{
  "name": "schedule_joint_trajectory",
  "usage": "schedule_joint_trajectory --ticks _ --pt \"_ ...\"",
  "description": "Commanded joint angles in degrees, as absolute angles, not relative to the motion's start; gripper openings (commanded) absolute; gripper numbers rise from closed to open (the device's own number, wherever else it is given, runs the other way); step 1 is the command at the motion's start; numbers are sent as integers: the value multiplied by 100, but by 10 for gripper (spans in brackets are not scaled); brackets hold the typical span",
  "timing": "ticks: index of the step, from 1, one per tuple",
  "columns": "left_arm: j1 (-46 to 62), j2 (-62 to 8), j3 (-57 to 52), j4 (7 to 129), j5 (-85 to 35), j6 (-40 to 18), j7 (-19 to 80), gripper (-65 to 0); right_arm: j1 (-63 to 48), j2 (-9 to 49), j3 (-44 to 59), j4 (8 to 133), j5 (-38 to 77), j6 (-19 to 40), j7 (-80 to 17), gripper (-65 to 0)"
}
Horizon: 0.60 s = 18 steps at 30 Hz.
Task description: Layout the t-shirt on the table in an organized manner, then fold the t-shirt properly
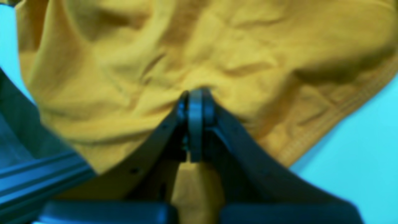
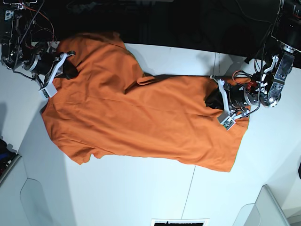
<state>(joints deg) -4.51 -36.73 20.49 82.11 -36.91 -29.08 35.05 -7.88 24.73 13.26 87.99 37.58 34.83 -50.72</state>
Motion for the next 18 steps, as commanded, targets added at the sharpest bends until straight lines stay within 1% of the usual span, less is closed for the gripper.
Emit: schedule_joint_trajectory --ticks 1,5,9,13,18 --pt "-473 -3697 2027 8173 -3533 -2797 3664 -547 -701 2692 1369 8663 3461 3426 -5227 -650" --pt "-495 -3664 2027 8173 -3516 -2766 3688 -547 -316 2956 1369 8141 3474 3426 -5229 -650" --pt "-510 -3664 2027 8326 -3546 -2768 3706 -547 244 2980 1369 7876 3498 3387 -5231 -650" --pt "-508 -3669 2027 8678 -3938 -2773 4051 -547 681 2982 1372 7824 3485 3387 -5229 -650" --pt "-491 -3747 2027 9336 -4698 -3151 4532 -547 1144 2982 1369 7824 3479 3387 -5122 -650"
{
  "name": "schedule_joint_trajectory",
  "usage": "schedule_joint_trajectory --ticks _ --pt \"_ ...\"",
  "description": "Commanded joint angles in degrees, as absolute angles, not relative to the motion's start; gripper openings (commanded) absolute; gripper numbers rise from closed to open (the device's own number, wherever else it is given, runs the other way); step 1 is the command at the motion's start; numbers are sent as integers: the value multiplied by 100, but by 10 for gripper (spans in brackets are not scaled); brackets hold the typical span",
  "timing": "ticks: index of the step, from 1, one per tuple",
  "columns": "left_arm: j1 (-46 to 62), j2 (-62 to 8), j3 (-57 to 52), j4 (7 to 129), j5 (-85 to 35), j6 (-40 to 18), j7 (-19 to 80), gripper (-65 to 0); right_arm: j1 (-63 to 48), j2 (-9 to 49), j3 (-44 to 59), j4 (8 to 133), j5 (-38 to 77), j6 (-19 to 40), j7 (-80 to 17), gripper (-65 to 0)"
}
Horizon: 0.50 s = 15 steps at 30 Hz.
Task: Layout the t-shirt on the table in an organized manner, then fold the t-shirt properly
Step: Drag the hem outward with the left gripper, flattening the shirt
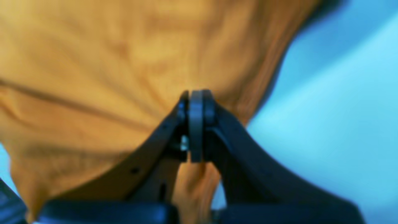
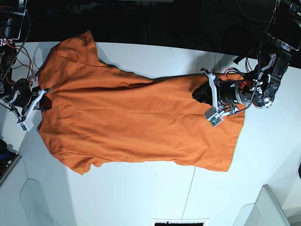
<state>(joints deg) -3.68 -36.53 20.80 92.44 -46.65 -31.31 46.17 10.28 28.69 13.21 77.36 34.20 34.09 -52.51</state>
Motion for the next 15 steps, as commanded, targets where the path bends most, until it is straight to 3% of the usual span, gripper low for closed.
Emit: schedule_joint_trajectory --ticks 1,9,15 --pt "-480 -3791 2027 9474 -4799 -3157 4556 -547 1214 2982 1369 7824 3457 3387 -5124 -650" --pt "-454 -4213 1385 10173 -5052 -3144 4766 -547 1260 2982 1459 7900 4259 3385 -5664 -650" --pt "395 -4541 117 10169 -5395 -3072 4766 -525 515 2982 2526 8525 4805 3389 -5924 -650"
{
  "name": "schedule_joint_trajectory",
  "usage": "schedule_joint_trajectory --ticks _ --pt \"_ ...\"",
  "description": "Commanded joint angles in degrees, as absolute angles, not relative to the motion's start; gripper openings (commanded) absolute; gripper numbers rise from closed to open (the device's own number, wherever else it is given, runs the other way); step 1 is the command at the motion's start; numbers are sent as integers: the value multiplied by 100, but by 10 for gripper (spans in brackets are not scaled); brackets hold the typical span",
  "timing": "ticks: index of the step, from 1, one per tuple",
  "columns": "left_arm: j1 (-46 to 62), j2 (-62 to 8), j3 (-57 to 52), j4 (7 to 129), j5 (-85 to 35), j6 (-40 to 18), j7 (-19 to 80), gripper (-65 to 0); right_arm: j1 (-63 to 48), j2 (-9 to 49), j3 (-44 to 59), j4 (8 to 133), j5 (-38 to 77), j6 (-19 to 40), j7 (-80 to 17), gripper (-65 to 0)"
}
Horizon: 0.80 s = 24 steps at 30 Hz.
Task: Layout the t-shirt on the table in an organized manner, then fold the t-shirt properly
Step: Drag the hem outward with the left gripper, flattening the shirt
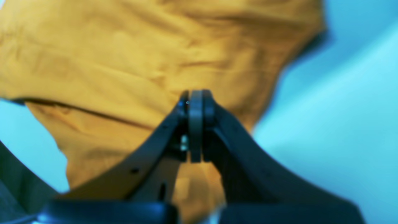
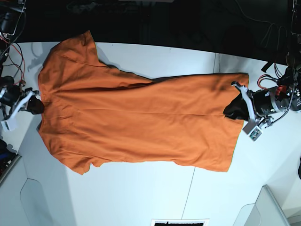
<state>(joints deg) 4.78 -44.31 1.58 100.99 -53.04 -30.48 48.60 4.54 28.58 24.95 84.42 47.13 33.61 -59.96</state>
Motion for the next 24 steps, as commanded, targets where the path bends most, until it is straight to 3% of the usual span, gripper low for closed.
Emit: schedule_joint_trajectory --ticks 1,5,10,13,16,24 --pt "576 -4543 -113 10165 -5481 -3072 4766 -505 368 2982 2700 8595 4958 3389 -6027 -650" --pt "1157 -4541 -880 10165 -5686 -3094 4788 -421 -316 2980 3247 8753 5212 3476 -6178 -650" --pt "1785 -4453 -1433 10132 -5649 -3092 4788 -398 -1249 2980 3697 8755 5649 3479 -6394 -646" --pt "2008 -4364 -1535 10108 -5369 -3087 4788 -315 -1627 2971 3743 8755 5747 3476 -6412 -463" --pt "2174 -4198 -1546 10084 -4982 -2884 4768 -267 -1883 2932 3743 8755 5745 3479 -6407 -364" --pt "2193 -3583 -1546 9402 -4556 -2593 4436 -267 -1892 2742 3474 8753 5660 3476 -6407 -355"
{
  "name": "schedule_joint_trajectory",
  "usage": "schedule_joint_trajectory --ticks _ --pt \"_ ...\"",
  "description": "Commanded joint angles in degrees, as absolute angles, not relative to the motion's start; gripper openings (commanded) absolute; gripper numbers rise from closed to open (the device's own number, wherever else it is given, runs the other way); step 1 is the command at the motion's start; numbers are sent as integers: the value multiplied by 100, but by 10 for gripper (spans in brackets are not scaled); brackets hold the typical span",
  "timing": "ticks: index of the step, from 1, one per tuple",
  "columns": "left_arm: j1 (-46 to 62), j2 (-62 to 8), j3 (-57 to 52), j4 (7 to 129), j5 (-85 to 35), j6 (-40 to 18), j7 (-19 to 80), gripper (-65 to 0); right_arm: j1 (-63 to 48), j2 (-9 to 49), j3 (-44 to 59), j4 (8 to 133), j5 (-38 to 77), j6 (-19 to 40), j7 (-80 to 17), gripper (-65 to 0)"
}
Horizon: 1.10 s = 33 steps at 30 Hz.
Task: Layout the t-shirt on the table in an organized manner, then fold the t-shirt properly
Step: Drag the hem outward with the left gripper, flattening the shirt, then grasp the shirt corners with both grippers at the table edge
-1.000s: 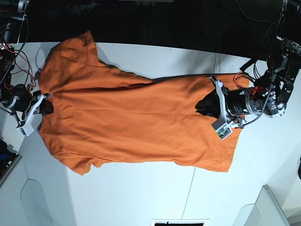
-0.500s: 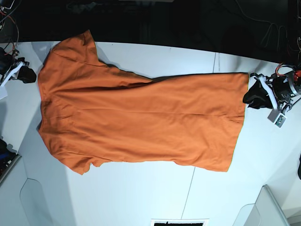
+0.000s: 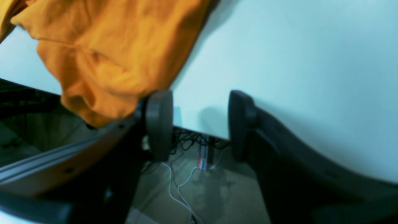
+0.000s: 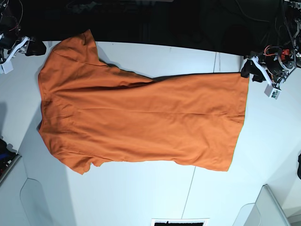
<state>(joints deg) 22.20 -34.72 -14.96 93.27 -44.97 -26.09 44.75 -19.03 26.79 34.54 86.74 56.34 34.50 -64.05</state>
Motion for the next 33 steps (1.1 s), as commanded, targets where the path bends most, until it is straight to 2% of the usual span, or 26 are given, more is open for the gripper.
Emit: schedule_joint_trajectory --ticks 1,8,17,19,20,21,23,24,28,33 --pt "2191 -3531 -1546 9308 -4554 -2593 4397 -267 -1887 2742 3385 8753 5660 3476 -6405 -355" --pt "2174 -3492 -1546 9052 -4390 -2591 3988 -267 -1841 2674 2856 8755 5653 3476 -6298 -355" --pt "1898 -3492 -1538 9041 -4307 -2593 3972 -270 -1664 1946 2821 8755 5660 3476 -6302 -355" --pt "1892 -3492 -1533 9041 -4209 -2593 3968 -310 -1651 1887 2810 8755 5660 3476 -6298 -368" --pt "1894 -3492 -1533 9041 -4191 -2593 3968 -354 -1653 1887 2794 8755 5658 3474 -6298 -406" --pt "1894 -3492 -1533 9041 -4191 -2596 3966 -417 -1653 1890 2792 8755 5658 3476 -6298 -462" --pt "1892 -3492 -1533 9041 -4193 -2606 3931 -578 -1653 1892 2794 8755 5653 3474 -6296 -620" --pt "1894 -3494 -1533 9041 -4193 -2679 3883 -650 -1653 1892 2794 8755 5653 3474 -6298 -650" --pt "1898 -3612 -1535 9096 -4438 -3306 3839 -650 -1656 1966 2825 8770 5636 3476 -6302 -650" --pt "1918 -3872 -1581 9345 -4925 -3411 3876 -650 -1671 2241 2995 9026 5686 3479 -6355 -650"
